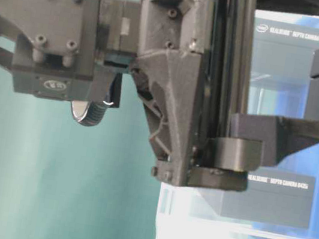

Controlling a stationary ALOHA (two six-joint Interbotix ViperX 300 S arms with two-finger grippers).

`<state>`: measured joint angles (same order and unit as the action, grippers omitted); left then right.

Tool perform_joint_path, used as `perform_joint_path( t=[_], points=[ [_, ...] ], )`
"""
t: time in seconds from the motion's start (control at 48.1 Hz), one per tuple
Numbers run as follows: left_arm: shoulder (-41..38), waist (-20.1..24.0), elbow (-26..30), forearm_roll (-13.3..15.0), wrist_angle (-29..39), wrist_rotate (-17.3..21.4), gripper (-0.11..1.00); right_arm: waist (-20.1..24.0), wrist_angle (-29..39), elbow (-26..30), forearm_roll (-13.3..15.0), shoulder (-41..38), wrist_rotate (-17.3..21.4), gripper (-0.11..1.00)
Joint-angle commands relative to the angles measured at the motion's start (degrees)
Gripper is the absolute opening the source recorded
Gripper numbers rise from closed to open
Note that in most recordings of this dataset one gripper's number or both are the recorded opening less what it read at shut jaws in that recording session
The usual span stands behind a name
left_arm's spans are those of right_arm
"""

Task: Take out the box from the case.
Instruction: 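Lower the box onto the green table and open the right gripper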

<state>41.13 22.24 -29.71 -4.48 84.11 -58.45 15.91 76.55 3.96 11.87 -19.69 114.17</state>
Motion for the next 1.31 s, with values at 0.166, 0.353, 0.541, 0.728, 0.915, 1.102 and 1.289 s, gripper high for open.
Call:
perform_joint_path(
  t=[0.166, 0.353, 0.541, 0.728, 0.915, 1.102, 1.289],
  points=[
    [0.09, 0.26, 0.44, -0.18, -0.18, 0.0, 0.9, 0.09, -0.79, 1.76, 0.35, 2.37, 0.09, 0.94],
    [0.18, 0.26, 0.44, -0.18, -0.18, 0.0, 0.9, 0.09, -0.62, 2.99, 0.26, 2.72, 0.09, 0.94],
    [0.18, 0.18, 0.44, -0.18, -0.18, 0.0, 0.9, -0.44, 1.32, 5.36, 0.35, 4.75, 0.0, 0.94],
    [0.26, 0.26, 0.44, -0.18, -0.18, 0.09, 0.9, -0.88, 6.94, 8.44, 0.35, 7.12, -0.53, 0.94],
    [0.26, 0.26, 0.44, -0.18, -0.35, 0.09, 0.9, -0.97, 13.97, 12.48, 2.02, 8.7, -0.97, 0.94],
    [0.44, 0.26, 0.44, -0.18, -0.35, 0.09, 0.9, -0.97, 15.91, 14.5, 2.64, 8.79, -1.93, 0.94],
    [0.7, 0.26, 0.35, -0.18, -0.35, 0.0, 0.9, -0.97, 13.89, 14.5, 2.64, 8.7, -1.93, 0.94]
  ],
)
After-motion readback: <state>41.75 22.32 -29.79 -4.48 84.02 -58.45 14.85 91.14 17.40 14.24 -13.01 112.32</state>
